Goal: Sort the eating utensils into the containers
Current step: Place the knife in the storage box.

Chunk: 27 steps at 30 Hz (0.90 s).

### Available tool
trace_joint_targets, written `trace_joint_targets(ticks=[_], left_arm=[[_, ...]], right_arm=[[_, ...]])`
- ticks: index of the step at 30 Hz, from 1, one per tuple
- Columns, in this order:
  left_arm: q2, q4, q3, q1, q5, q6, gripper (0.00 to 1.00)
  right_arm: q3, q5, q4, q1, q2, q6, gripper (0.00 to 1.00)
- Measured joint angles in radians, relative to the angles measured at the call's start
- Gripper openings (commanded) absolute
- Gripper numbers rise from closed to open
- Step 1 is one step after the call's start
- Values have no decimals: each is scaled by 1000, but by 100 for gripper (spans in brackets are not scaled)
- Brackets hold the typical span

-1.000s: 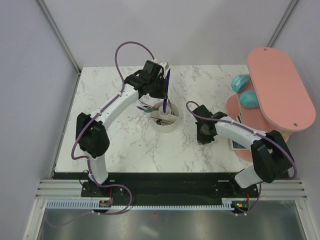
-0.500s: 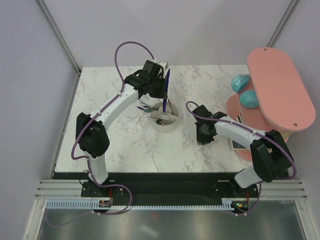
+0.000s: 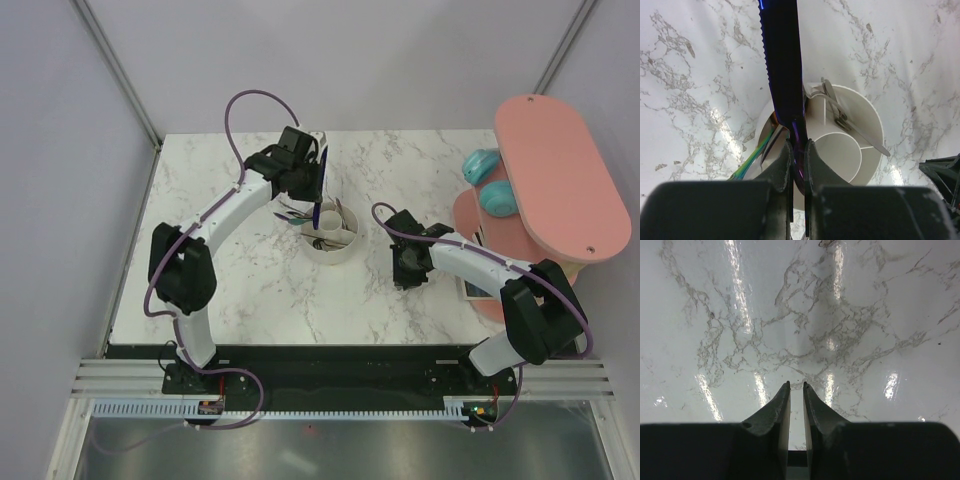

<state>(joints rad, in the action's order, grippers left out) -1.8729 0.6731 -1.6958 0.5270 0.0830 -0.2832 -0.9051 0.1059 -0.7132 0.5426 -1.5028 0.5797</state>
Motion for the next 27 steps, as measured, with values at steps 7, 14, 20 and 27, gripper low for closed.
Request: trace_joint_targets(ticks=[7, 14, 20, 27], left_arm=[[36, -18, 51, -11, -5, 17, 2], [74, -57, 88, -15, -14, 29, 2], [110, -103, 180, -15, -20, 38, 2], [167, -181, 314, -15, -6, 40, 2]], right_arm=[[0, -5, 1, 0, -8, 0, 23], [0, -8, 3, -1, -19, 0, 23], [0, -9, 3, -2, -19, 0, 23], [0, -9, 3, -2, -22, 0, 23]])
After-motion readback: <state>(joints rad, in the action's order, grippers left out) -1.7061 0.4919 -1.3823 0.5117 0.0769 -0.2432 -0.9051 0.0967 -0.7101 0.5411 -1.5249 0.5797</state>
